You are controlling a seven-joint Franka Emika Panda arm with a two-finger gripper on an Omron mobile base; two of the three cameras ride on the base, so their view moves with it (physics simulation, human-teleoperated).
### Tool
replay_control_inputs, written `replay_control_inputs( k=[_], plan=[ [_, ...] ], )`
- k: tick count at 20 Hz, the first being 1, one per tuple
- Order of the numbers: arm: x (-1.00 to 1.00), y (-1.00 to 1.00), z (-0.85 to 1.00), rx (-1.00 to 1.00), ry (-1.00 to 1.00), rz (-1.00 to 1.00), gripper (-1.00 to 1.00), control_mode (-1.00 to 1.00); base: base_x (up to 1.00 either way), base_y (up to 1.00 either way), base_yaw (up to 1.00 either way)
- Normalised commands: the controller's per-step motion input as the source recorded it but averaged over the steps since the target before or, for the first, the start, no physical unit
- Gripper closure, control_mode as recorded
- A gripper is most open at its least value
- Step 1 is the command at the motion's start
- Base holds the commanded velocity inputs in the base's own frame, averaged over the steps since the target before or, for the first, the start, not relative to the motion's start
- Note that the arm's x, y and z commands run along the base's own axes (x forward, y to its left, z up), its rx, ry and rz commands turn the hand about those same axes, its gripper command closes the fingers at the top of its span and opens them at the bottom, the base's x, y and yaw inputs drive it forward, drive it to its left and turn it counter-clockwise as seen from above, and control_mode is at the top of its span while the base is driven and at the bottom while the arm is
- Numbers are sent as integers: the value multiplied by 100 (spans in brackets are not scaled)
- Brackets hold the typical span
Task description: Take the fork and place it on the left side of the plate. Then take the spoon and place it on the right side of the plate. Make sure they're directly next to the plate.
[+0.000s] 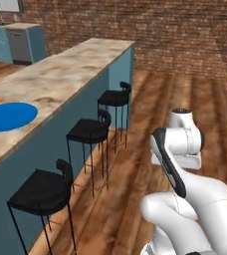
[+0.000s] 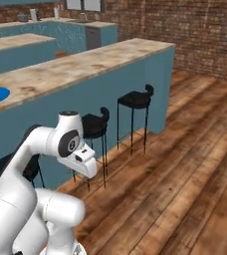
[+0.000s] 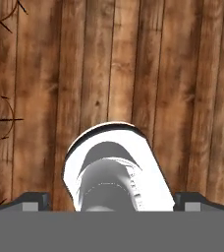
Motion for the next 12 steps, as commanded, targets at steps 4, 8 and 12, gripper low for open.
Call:
replay_control_inputs(
  k=[4,8,12],
  plan=[
    [0,0,0,0,0,0,-100,100,93,-72,-27],
    [0,0,0,0,0,0,-100,100,100,-66,-5],
    [0,0,0,0,0,0,-100,100,100,-71,0]
  ],
)
